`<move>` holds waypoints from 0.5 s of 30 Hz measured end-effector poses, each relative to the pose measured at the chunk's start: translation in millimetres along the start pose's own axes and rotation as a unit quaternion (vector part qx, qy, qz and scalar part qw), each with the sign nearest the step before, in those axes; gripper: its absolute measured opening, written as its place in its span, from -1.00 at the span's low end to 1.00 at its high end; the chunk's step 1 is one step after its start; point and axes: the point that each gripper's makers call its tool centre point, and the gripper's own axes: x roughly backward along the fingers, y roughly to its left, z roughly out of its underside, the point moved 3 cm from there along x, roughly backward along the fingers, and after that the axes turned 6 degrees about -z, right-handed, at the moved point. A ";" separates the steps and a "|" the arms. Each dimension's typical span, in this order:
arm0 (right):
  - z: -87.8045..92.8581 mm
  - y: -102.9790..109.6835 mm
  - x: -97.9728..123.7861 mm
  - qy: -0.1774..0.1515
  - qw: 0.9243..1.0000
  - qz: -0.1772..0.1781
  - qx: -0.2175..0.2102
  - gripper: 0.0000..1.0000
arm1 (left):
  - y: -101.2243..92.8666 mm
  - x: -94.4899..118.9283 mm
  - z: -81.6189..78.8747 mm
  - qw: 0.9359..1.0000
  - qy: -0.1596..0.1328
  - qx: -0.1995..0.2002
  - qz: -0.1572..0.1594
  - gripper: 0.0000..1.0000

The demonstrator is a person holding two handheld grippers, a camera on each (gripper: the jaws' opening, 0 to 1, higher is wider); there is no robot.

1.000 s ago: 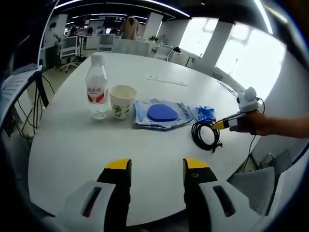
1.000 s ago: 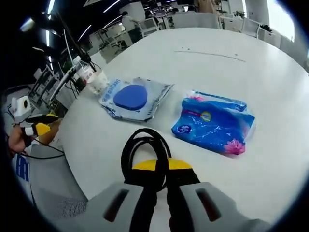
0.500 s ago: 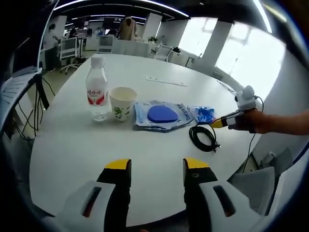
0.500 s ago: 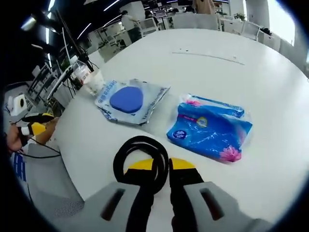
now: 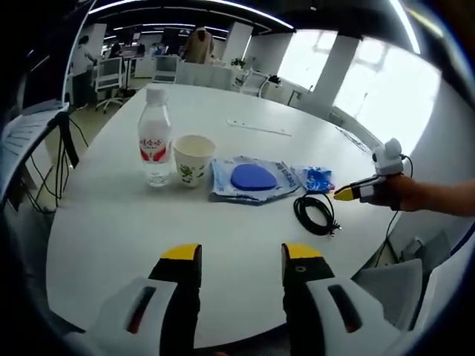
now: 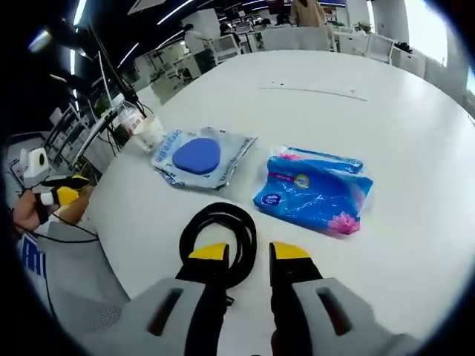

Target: Arrange the tabletop items into an orderly group along one side of the table until the central work area is clear of visible clutter.

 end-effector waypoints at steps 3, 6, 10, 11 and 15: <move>2.5 0.0 6.7 -0.005 1.000 0.000 -0.003 -0.57 | 1.1 0.4 -1.4 1.000 -0.003 0.001 -0.001 -0.15; 2.1 -1.9 16.0 -0.020 1.000 0.002 -0.003 -0.54 | 4.8 1.3 -4.4 1.000 -0.009 0.002 -0.004 -0.14; 1.4 -1.9 25.5 -0.031 0.999 0.005 0.009 -0.53 | 10.4 2.8 -9.0 1.000 -0.016 0.003 -0.008 -0.13; 1.7 -2.2 27.0 -0.032 0.999 0.005 0.010 -0.52 | 11.4 3.1 -9.8 1.000 -0.017 0.001 -0.009 -0.13; 1.2 -1.2 34.1 -0.041 0.999 0.002 0.010 -0.47 | 17.1 2.6 -11.7 1.000 -0.018 -0.002 -0.012 -0.13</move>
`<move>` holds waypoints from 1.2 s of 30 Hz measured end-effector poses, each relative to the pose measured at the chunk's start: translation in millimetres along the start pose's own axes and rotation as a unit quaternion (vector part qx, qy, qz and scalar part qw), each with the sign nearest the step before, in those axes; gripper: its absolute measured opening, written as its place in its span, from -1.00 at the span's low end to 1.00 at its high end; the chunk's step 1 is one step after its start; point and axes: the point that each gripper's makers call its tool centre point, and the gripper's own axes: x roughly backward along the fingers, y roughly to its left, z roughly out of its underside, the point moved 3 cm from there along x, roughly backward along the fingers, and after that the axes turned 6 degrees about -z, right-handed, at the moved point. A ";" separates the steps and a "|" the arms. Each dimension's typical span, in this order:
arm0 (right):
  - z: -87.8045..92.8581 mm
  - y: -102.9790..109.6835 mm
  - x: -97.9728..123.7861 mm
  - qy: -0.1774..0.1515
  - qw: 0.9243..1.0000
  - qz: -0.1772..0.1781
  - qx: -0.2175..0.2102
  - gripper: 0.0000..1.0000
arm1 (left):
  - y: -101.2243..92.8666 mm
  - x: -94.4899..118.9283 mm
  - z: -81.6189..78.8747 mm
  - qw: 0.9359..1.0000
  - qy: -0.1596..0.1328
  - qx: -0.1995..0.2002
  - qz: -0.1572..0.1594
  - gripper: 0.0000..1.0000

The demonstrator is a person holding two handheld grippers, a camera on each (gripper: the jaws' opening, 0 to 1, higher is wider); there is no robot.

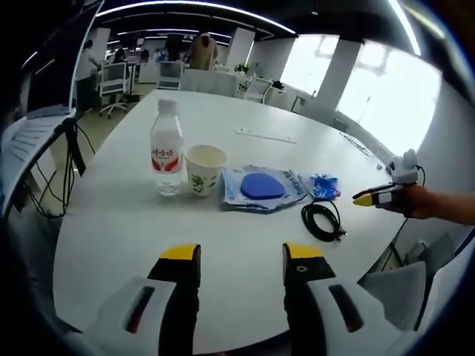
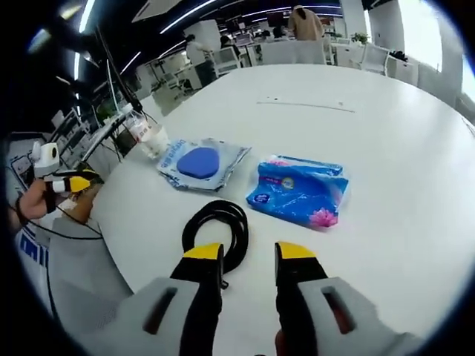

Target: Arrange the tabletop items into an orderly group along one side of the table until the central work area is clear of visible clutter.

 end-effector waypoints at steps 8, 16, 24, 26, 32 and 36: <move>-8.1 9.8 12.4 -0.031 0.999 -0.019 0.017 -0.34 | 5.4 1.6 -5.7 1.000 -0.015 -0.022 0.000 -0.07; 1.1 28.4 22.5 -0.039 0.998 -0.044 0.019 -0.04 | 3.3 1.5 -6.1 0.999 -0.039 -0.020 0.008 0.09; 15.8 40.5 30.1 -0.039 0.998 -0.050 0.023 0.08 | -3.9 2.6 0.1 0.999 -0.046 -0.009 0.018 0.17; 18.3 40.2 30.8 -0.040 0.998 -0.050 0.017 0.08 | -4.5 1.8 2.8 0.999 -0.045 -0.004 0.020 0.20; 23.7 45.6 32.9 -0.045 0.998 -0.049 0.003 0.10 | -7.1 2.2 7.9 0.999 -0.039 -0.002 0.021 0.22; 25.5 48.3 32.1 -0.047 0.998 -0.053 -0.003 0.12 | -8.5 2.7 6.9 0.999 -0.041 0.000 0.022 0.22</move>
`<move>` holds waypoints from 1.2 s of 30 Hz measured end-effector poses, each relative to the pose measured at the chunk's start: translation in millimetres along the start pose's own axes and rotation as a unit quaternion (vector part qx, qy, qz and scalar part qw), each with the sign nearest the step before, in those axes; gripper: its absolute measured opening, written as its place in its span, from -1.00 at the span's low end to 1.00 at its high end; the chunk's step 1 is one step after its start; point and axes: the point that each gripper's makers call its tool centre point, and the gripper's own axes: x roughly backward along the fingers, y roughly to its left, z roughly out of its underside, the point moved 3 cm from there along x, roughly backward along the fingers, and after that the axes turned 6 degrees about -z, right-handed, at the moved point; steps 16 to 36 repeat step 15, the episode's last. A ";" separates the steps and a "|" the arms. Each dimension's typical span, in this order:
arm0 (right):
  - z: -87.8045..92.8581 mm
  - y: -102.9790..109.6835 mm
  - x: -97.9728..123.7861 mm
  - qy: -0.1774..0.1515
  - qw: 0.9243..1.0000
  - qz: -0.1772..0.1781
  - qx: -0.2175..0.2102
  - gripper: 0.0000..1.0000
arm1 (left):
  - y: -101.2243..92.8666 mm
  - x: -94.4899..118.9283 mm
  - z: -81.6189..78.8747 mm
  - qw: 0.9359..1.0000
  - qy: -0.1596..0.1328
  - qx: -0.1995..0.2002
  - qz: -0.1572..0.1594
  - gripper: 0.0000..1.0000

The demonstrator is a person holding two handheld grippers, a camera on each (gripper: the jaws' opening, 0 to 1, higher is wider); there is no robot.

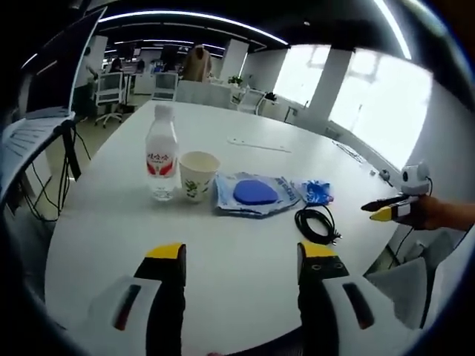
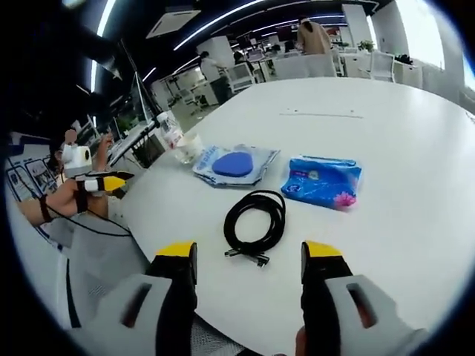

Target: Arrange the tabletop items into an orderly group along one side of the table until the central work area is clear of visible clutter.

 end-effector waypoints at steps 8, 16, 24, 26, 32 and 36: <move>-0.4 6.2 -0.8 0.002 1.000 -0.003 0.008 0.15 | -0.9 0.1 -5.2 1.000 -0.006 -0.003 0.003 0.23; 0.2 8.6 -2.2 0.002 1.000 -0.006 0.007 0.17 | -1.6 0.4 -5.1 1.000 -0.006 -0.003 0.004 0.24; 0.2 8.6 -2.2 0.002 1.000 -0.006 0.007 0.17 | -1.6 0.4 -5.1 1.000 -0.006 -0.003 0.004 0.24; 0.2 8.6 -2.2 0.002 1.000 -0.006 0.007 0.17 | -1.6 0.4 -5.1 1.000 -0.006 -0.003 0.004 0.24; 0.2 8.6 -2.2 0.002 1.000 -0.006 0.007 0.17 | -1.6 0.4 -5.1 1.000 -0.006 -0.003 0.004 0.24; 0.2 8.6 -2.2 0.002 1.000 -0.006 0.007 0.17 | -1.6 0.4 -5.1 1.000 -0.006 -0.003 0.004 0.24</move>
